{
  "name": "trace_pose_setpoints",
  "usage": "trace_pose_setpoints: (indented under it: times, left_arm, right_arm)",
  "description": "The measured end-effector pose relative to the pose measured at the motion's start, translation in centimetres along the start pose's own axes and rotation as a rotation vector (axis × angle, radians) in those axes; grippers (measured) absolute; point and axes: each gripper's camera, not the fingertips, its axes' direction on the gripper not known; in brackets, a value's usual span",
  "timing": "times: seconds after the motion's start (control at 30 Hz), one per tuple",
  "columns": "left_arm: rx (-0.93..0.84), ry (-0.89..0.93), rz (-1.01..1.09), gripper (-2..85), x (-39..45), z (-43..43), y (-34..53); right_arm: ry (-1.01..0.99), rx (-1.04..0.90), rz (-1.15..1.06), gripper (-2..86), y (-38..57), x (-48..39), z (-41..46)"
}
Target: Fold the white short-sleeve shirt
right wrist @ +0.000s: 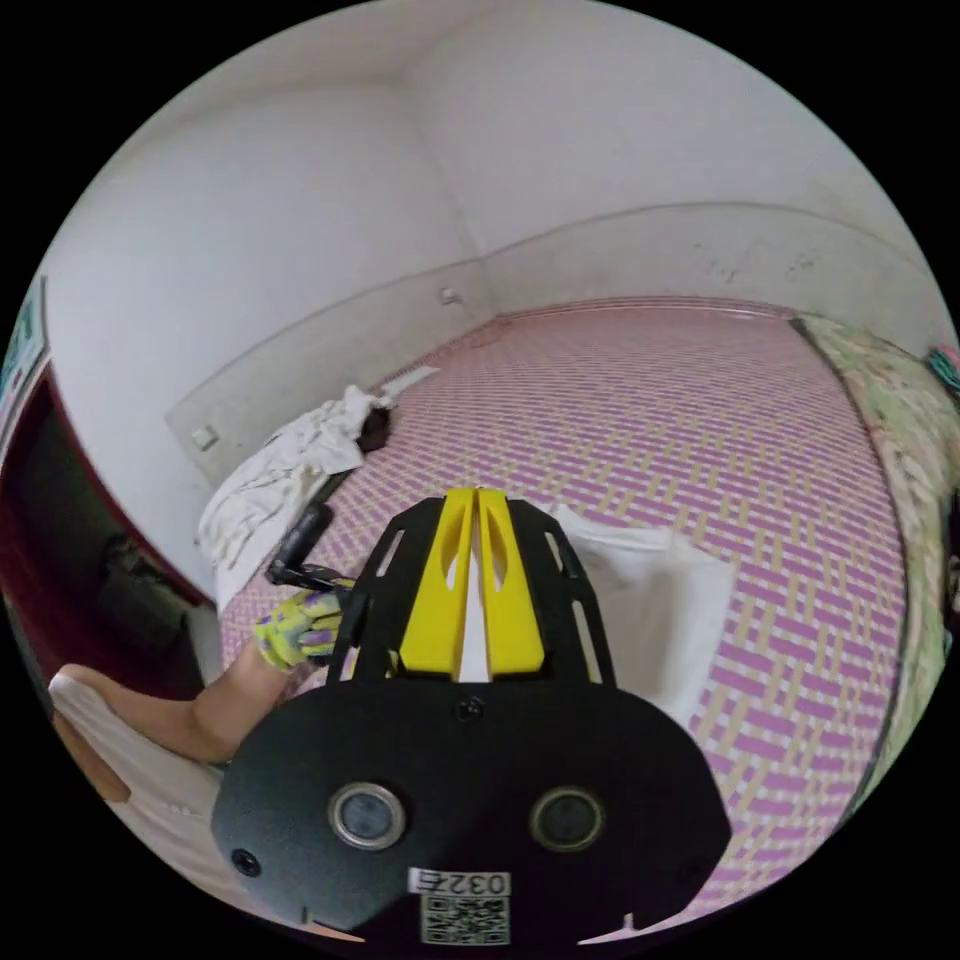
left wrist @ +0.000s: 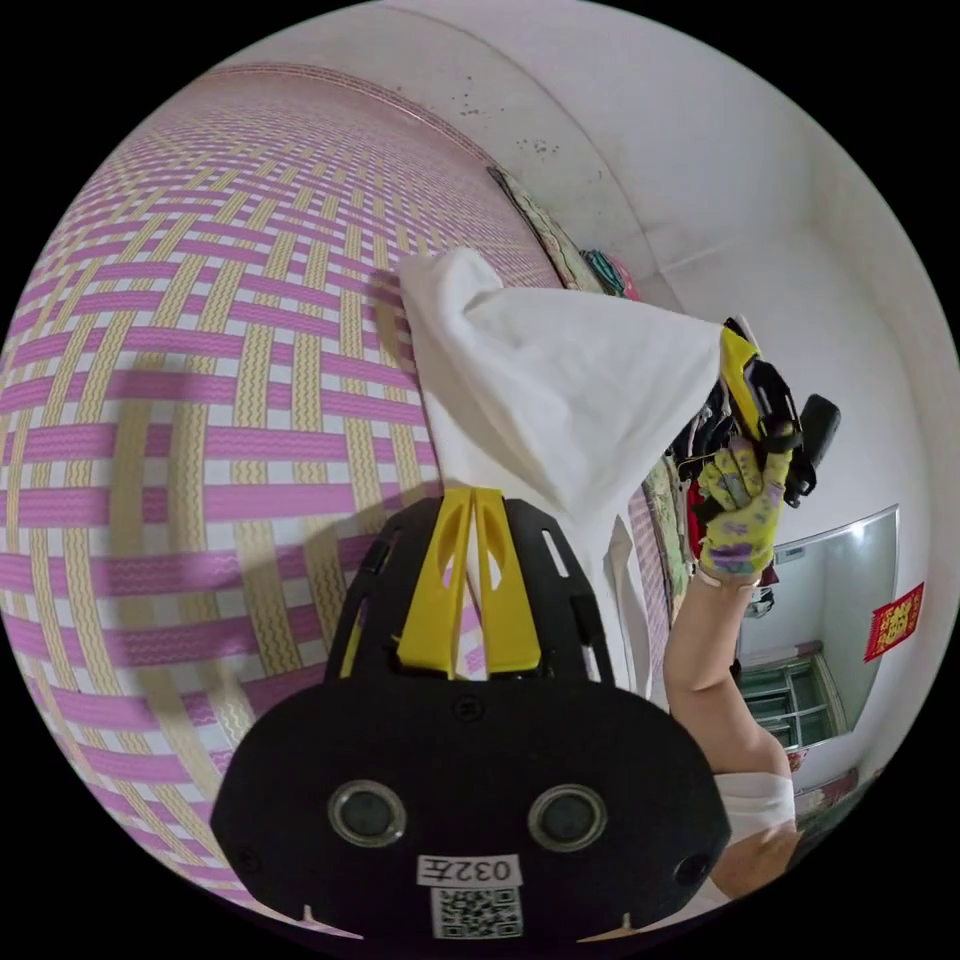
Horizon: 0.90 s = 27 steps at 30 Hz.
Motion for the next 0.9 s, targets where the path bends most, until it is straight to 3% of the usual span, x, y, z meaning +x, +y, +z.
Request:
trace_pose_setpoints:
  times: [0.17,0.3,0.4,0.53,0.7,0.83,0.9]
  left_arm:
    - [-0.005,0.025,-0.004,-0.9,-0.4,1.0,0.1]
    - [-0.005,0.025,-0.004,-0.9,-0.7,1.4,0.4]
    - [0.031,0.059,0.026,-0.9,-0.6,1.4,0.8]
    - [0.011,0.089,0.071,-0.9,-0.4,2.4,1.5]
    - [0.011,0.087,0.122,-1.2,-0.2,3.2,2.6]
    - [0.015,0.135,0.141,-1.5,-0.8,3.8,3.9]
    - [0.028,0.150,0.156,-1.1,-0.9,3.9,4.5]
  right_arm:
    - [0.180,-0.240,0.249,3.3,2.3,6.7,4.6]
    - [0.258,-0.200,0.121,6.1,1.8,4.1,5.8]
    - [0.178,-0.168,-0.022,5.2,1.2,1.4,6.8]
    - [0.106,-0.394,-0.041,4.8,2.2,1.1,11.0]
    - [0.008,-0.312,-0.034,5.2,5.5,2.2,4.1]
    - [0.006,-0.418,-0.037,5.3,11.3,2.7,-0.1]
    - [-0.023,-0.378,-0.016,5.3,14.1,2.7,-3.3]
